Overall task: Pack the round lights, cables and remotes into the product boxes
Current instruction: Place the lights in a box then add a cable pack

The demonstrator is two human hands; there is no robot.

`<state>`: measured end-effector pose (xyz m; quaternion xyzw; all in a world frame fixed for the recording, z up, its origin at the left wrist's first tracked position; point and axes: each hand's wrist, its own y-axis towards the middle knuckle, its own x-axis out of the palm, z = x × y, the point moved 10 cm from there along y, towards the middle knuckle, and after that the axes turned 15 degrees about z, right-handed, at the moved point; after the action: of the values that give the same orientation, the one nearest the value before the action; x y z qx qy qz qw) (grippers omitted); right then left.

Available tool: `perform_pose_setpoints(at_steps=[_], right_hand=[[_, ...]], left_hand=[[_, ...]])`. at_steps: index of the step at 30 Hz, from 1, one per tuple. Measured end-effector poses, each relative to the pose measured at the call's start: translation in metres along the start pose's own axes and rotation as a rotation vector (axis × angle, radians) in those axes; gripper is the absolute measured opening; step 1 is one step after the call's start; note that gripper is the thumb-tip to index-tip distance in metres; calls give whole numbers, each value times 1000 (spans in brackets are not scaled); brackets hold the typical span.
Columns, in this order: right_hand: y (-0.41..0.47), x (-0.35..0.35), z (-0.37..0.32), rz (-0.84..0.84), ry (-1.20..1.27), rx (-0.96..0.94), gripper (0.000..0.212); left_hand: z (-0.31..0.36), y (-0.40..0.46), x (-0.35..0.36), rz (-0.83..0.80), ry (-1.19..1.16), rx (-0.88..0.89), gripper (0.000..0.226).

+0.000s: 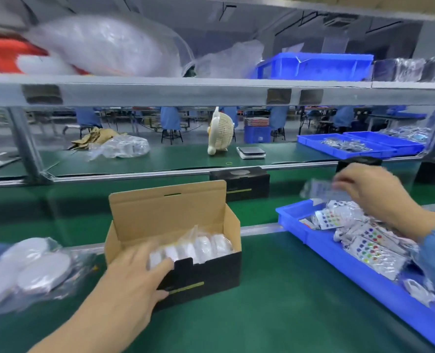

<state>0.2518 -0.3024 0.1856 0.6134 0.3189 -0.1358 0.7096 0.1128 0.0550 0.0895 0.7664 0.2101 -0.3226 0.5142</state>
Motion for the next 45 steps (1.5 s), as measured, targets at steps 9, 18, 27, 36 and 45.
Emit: perform_pose_setpoints(at_steps=[9, 18, 27, 36, 45], right_hand=[[-34, -7, -307, -89, 354, -575, 25], [12, -9, -156, -54, 670, -125, 17], [-70, 148, 72, -670, -265, 171, 52], [-17, 76, 30, -536, -275, 36, 29], [16, -53, -193, -32, 567, -263, 22]], left_hand=[[54, -3, -14, 94, -84, 97, 30], [32, 22, -23, -38, -108, 32, 68], [39, 30, 37, -284, -213, 58, 86], [48, 43, 22, -88, -21, 180, 79], [54, 40, 38, -306, -373, 86, 93]])
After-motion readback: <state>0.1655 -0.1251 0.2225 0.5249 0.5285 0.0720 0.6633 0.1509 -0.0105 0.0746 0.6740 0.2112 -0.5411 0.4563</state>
